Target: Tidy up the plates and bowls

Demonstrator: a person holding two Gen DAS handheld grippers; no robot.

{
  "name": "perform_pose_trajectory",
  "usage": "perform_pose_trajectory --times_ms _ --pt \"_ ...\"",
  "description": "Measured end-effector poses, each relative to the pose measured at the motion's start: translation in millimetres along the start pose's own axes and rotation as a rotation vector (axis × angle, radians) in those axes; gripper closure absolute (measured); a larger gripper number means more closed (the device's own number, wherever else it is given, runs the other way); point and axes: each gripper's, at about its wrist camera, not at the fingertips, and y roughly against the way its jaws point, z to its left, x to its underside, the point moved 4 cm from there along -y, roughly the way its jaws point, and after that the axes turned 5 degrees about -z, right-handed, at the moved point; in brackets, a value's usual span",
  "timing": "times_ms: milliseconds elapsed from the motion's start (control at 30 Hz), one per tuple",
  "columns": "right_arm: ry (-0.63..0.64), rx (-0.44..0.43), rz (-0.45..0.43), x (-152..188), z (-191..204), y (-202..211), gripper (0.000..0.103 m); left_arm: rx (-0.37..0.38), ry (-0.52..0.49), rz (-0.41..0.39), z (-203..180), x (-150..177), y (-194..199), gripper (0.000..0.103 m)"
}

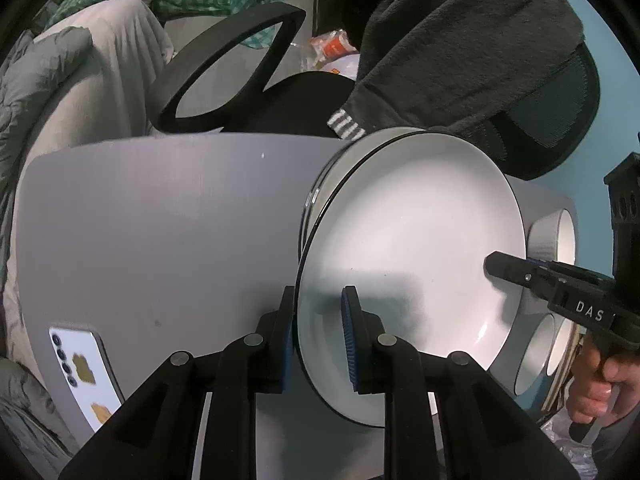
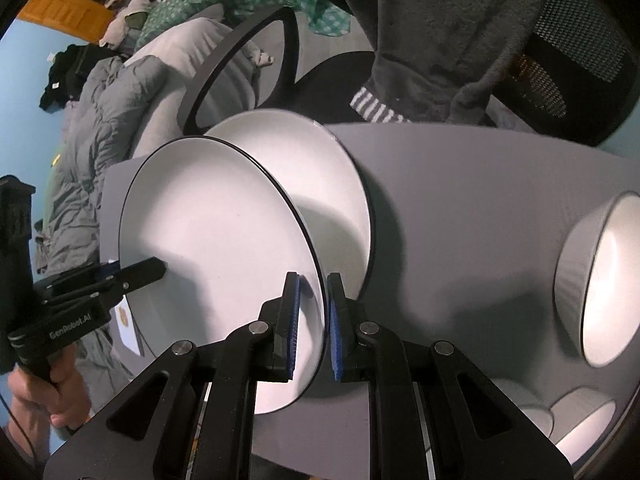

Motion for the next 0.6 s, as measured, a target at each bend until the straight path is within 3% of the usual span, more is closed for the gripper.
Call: perform_pose_trajectory --times_ms 600 --pt "-0.017 0.046 0.051 -26.5 -8.2 -15.1 0.087 -0.061 -0.041 0.028 -5.0 -21.3 -17.3 0.082"
